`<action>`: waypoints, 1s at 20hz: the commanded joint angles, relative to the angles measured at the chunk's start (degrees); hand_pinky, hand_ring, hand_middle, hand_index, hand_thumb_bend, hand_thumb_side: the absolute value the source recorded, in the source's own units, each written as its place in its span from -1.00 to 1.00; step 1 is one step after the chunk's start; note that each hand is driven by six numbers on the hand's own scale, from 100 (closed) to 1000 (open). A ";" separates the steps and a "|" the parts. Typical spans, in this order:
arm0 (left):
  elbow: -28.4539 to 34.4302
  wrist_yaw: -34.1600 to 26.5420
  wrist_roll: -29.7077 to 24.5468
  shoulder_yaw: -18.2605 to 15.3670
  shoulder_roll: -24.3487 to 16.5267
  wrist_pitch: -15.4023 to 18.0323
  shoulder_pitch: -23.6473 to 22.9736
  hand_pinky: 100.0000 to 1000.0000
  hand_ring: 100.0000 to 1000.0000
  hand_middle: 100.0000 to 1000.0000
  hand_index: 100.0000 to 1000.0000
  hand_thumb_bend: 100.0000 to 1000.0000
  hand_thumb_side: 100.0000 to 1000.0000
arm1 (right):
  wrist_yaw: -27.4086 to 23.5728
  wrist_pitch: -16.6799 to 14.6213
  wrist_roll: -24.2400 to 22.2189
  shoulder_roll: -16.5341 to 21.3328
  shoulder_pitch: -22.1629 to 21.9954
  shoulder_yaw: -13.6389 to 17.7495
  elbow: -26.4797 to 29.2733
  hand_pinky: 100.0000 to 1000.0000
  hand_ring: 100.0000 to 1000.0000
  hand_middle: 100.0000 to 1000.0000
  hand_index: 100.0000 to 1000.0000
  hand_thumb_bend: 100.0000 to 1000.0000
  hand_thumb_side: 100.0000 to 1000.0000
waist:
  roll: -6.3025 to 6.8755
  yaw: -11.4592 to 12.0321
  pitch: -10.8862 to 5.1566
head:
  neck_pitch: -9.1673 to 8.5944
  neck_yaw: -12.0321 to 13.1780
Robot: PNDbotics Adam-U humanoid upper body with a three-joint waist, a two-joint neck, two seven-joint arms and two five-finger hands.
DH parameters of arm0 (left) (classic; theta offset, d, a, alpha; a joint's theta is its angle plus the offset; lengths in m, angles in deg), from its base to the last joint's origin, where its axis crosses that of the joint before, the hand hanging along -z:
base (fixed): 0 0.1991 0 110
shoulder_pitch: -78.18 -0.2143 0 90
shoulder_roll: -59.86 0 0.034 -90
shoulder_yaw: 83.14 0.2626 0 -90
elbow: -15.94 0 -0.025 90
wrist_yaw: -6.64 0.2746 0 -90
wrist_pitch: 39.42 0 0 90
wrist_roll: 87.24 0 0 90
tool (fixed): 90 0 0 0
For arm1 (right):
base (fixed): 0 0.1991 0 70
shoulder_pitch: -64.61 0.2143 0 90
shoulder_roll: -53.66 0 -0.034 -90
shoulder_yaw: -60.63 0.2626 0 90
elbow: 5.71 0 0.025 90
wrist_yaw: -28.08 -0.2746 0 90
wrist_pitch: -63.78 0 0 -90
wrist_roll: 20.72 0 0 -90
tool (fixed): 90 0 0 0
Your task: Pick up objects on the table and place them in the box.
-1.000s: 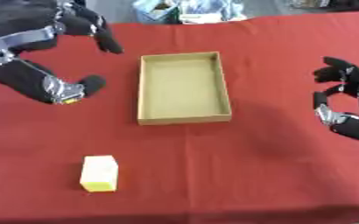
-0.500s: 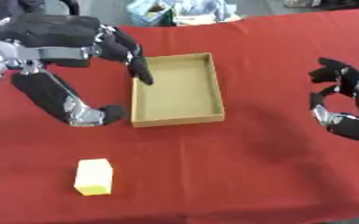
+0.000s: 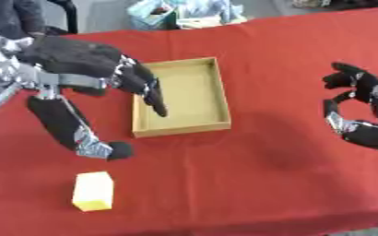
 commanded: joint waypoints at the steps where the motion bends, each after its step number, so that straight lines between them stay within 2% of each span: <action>1: -1.19 2.86 -4.11 0.35 -2.92 6.34 -1.24 0.48 0.36 0.32 0.61 -0.48 -0.07 | 0.00 -0.02 0.05 1.70 0.78 0.20 0.67 0.17 0.54 0.50 0.92 -1.00 -0.63 | -0.03 -0.06 -0.56 | -0.64 -0.25; 5: -3.51 5.75 -2.44 0.79 -4.17 7.71 -4.87 0.47 0.35 0.31 0.61 -0.46 -0.10 | 0.03 -0.03 0.12 1.72 0.72 0.26 0.59 0.17 0.54 0.49 0.92 -1.00 -0.63 | 0.17 0.03 -0.41 | -0.62 -0.44; 9: -4.17 7.23 -0.53 0.78 -4.88 7.78 -7.16 0.47 0.35 0.31 0.62 -0.46 -0.08 | 0.08 -0.06 0.16 1.66 0.74 0.28 0.55 0.17 0.54 0.49 0.92 -1.00 -0.63 | 0.22 0.09 -0.37 | -0.66 -0.56; 10: -4.39 7.40 -0.07 0.65 -5.01 7.53 -7.72 0.46 0.34 0.30 0.62 -0.40 -0.04 | 0.10 -0.05 0.20 1.68 0.68 0.34 0.53 0.17 0.54 0.49 0.92 -1.00 -0.63 | 0.20 0.21 -0.38 | -0.64 -0.69; 20: -3.54 13.12 4.66 -1.22 -7.25 -0.72 -14.71 0.51 0.42 0.41 0.66 -0.18 -0.02 | 0.27 -0.05 0.44 1.69 0.11 0.59 0.30 0.17 0.54 0.49 0.92 -1.00 -0.63 | 0.54 1.15 -0.85 | -0.35 -1.11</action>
